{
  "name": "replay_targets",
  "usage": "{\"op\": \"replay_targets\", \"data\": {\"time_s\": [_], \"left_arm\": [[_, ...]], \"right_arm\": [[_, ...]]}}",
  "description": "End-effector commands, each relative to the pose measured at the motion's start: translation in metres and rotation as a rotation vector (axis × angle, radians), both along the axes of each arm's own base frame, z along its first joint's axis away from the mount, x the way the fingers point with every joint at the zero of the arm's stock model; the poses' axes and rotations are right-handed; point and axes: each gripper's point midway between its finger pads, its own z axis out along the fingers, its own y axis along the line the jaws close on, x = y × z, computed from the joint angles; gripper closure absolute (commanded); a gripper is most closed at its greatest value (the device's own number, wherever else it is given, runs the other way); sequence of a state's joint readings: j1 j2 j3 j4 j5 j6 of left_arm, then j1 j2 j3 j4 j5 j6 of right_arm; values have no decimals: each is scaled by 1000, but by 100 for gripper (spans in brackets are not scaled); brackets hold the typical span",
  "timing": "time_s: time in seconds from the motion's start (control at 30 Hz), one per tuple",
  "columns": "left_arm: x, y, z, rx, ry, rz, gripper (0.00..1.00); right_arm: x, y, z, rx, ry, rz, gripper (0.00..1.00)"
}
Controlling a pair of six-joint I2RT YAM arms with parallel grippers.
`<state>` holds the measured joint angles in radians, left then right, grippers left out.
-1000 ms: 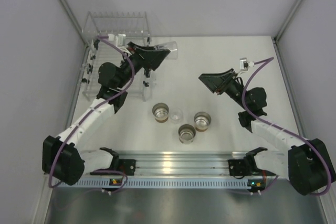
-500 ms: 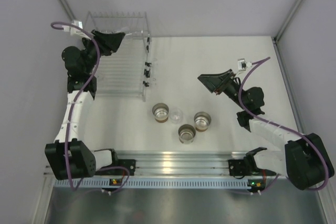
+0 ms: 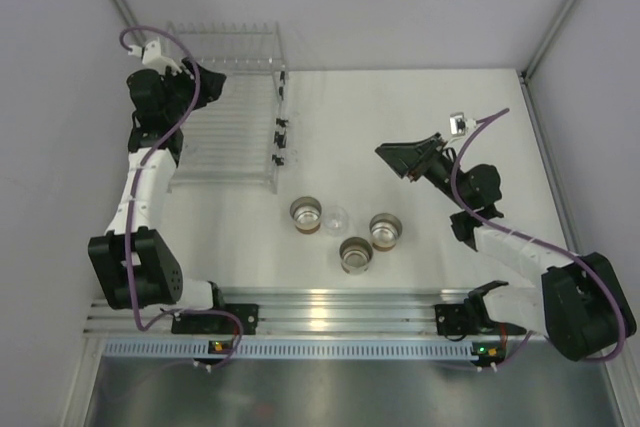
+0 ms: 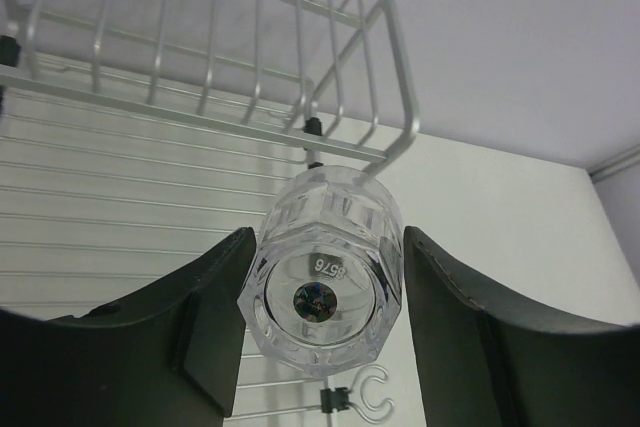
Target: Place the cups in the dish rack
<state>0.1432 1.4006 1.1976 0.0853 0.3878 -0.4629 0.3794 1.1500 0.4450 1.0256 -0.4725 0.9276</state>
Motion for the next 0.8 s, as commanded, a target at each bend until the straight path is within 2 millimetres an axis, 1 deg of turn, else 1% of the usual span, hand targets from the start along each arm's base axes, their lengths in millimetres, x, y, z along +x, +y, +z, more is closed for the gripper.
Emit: {"op": "replay_targets", "data": {"time_s": [0.0,0.03,0.07,0.1,0.13,0.2,0.23,0.27,0.33,0.37,0.43,0.47,0.5,0.6,0.77], "left_arm": [[13,33,4,157,-12,123,100],[20,37,-6,187,9,133,100],[24,45,-9,205,20,166,100],[27,48,-15,220,38,177,100],[36,53,-25,246,61,185,100],[45,62,-36,272,87,214,100],[47,63,-44,290,117,214,100],[52,69,-56,302,144,237,100],[58,74,-61,336,155,257,100],[61,80,-69,352,175,284,100],[63,91,-74,389,196,324,100],[65,94,-83,401,217,335,100],[64,101,-87,422,229,364,100],[64,107,-99,442,259,387,100],[63,117,-108,488,291,432,100]], "right_arm": [[-4,3,14,23,-71,23,52],[-4,4,15,28,-72,30,52],[-3,4,14,28,-71,30,52],[-3,5,13,28,-69,34,52],[-4,6,13,28,-69,40,52],[-5,6,14,30,-72,42,52],[-5,5,15,29,-76,40,52],[-5,5,14,24,-73,40,52],[-4,4,15,12,-79,32,52],[-3,4,12,2,-66,27,52],[-2,3,12,-12,-73,15,52],[-2,3,12,-18,-72,10,52],[-1,3,8,-28,-63,7,52],[2,3,7,-32,-60,3,52],[4,5,2,-28,-47,15,52]]}}
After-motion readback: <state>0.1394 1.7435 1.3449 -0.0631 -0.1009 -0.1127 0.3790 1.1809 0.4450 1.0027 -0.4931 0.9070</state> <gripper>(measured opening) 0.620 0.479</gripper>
